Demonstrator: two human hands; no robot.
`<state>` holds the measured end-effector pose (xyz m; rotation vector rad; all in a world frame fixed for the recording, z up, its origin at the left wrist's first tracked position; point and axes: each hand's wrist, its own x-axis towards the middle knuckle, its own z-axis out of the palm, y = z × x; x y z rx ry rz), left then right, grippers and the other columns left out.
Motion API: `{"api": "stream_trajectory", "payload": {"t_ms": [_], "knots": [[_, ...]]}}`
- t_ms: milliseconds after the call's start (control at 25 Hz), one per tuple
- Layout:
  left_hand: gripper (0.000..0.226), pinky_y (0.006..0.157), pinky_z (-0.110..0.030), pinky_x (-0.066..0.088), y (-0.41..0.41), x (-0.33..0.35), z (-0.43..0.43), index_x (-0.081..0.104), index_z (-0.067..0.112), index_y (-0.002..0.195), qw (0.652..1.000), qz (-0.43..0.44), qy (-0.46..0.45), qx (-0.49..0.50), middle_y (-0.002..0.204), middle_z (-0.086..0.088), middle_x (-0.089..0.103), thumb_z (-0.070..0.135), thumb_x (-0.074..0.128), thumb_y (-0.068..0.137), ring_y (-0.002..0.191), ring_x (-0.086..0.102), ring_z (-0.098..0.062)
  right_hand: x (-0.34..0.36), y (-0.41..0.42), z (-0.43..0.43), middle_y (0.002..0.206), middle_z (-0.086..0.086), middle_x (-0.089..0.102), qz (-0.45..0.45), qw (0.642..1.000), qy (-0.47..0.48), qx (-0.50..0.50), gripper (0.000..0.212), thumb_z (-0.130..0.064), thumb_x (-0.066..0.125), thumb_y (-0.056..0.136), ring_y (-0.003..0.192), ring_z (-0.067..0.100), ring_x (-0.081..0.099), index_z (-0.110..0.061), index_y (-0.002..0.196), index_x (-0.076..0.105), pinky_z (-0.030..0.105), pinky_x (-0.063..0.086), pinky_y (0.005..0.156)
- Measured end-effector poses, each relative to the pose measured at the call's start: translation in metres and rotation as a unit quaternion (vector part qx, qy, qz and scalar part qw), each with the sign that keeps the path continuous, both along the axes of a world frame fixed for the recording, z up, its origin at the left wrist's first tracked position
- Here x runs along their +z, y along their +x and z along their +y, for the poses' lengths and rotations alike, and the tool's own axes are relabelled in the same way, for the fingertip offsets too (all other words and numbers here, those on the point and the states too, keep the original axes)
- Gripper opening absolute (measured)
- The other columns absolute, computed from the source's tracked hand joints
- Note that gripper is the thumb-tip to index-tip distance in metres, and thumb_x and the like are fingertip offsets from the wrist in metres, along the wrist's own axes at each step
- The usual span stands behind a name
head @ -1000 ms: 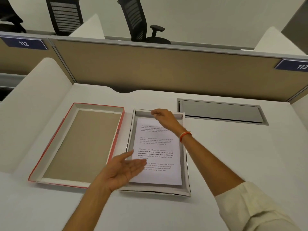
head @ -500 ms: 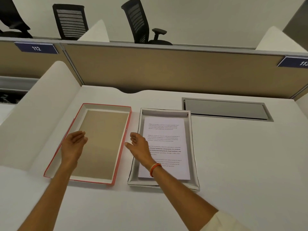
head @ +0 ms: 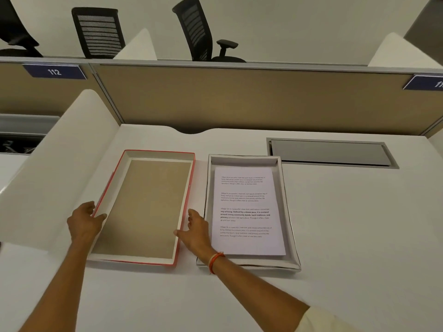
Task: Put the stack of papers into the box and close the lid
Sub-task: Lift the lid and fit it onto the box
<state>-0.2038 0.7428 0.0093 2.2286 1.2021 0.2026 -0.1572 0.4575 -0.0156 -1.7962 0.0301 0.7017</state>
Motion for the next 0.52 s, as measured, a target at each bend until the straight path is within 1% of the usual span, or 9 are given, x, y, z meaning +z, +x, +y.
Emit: {"api": "stream_trajectory", "payload": {"t_ms": [40, 120, 160, 240, 320, 360, 440, 520], "knots": [[0.056, 0.107, -0.054, 0.041, 0.001, -0.001, 0.002, 0.059, -0.002, 0.127, 1.0, 0.007, 0.0, 0.0, 0.122, -0.026, 0.066, 0.01, 0.08, 0.077, 0.111, 0.063, -0.046, -0.002, -0.001, 0.001, 0.144, 0.006, 0.051, -0.004, 1.0, 0.0, 0.003, 0.075, -0.01, 0.079, 0.079, 0.134, 0.024, 0.048, -0.012, 0.144, 0.041, 0.024, 0.045, 0.105], [0.052, 0.105, -0.054, 0.044, 0.003, -0.002, 0.003, 0.063, -0.002, 0.124, 1.0, 0.014, 0.002, -0.002, 0.117, -0.025, 0.069, 0.01, 0.081, 0.077, 0.106, 0.065, -0.045, -0.003, -0.002, 0.004, 0.132, 0.003, 0.06, -0.017, 1.0, 0.001, 0.007, 0.064, -0.006, 0.079, 0.077, 0.123, 0.021, 0.059, -0.011, 0.134, 0.049, 0.012, 0.048, 0.09], [0.05, 0.103, -0.054, 0.045, 0.003, -0.003, 0.004, 0.064, -0.001, 0.122, 1.0, 0.017, 0.007, -0.002, 0.116, -0.025, 0.07, 0.009, 0.08, 0.077, 0.104, 0.065, -0.046, -0.004, -0.003, 0.005, 0.128, 0.003, 0.064, -0.022, 1.0, 0.004, 0.009, 0.06, -0.003, 0.078, 0.077, 0.117, 0.021, 0.062, -0.011, 0.13, 0.052, 0.012, 0.05, 0.087], [0.045, 0.099, -0.056, 0.048, 0.001, -0.006, 0.005, 0.066, -0.002, 0.12, 1.0, 0.02, 0.016, 0.002, 0.113, -0.026, 0.07, 0.007, 0.079, 0.077, 0.101, 0.066, -0.046, -0.006, -0.004, 0.006, 0.123, 0.005, 0.066, -0.026, 0.999, 0.012, 0.016, 0.057, 0.001, 0.075, 0.077, 0.112, 0.02, 0.066, -0.01, 0.128, 0.053, 0.02, 0.055, 0.09], [0.039, 0.098, -0.057, 0.049, -0.002, -0.008, 0.005, 0.067, -0.003, 0.118, 0.999, 0.018, 0.021, 0.017, 0.112, -0.026, 0.07, 0.003, 0.075, 0.08, 0.1, 0.066, -0.047, -0.007, -0.005, 0.008, 0.123, 0.006, 0.067, -0.028, 0.999, 0.018, 0.023, 0.057, 0.004, 0.073, 0.079, 0.111, 0.02, 0.066, -0.01, 0.13, 0.053, 0.027, 0.056, 0.094], [0.036, 0.098, -0.057, 0.049, -0.003, -0.008, 0.005, 0.068, -0.003, 0.117, 0.999, 0.013, 0.024, 0.027, 0.111, -0.027, 0.071, 0.001, 0.073, 0.082, 0.099, 0.066, -0.047, -0.008, -0.006, 0.008, 0.123, 0.006, 0.067, -0.028, 0.999, 0.022, 0.025, 0.057, 0.005, 0.072, 0.079, 0.111, 0.02, 0.066, -0.011, 0.131, 0.053, 0.027, 0.056, 0.094], [0.032, 0.097, -0.056, 0.05, -0.005, -0.004, 0.002, 0.069, -0.003, 0.115, 0.999, 0.0, 0.034, 0.041, 0.109, -0.027, 0.071, -0.001, 0.071, 0.083, 0.098, 0.067, -0.047, -0.009, -0.006, 0.008, 0.123, 0.005, 0.067, -0.03, 0.999, 0.027, 0.027, 0.058, 0.005, 0.072, 0.08, 0.11, 0.018, 0.066, -0.012, 0.132, 0.053, 0.023, 0.055, 0.092], [0.03, 0.094, -0.056, 0.052, -0.006, 0.004, -0.001, 0.069, -0.003, 0.115, 0.997, -0.012, 0.06, 0.045, 0.107, -0.027, 0.072, -0.002, 0.068, 0.085, 0.095, 0.067, -0.047, -0.01, -0.005, 0.006, 0.123, 0.005, 0.067, -0.035, 0.998, 0.032, 0.031, 0.057, 0.003, 0.073, 0.08, 0.11, 0.018, 0.066, -0.013, 0.132, 0.054, 0.02, 0.054, 0.09]]}}
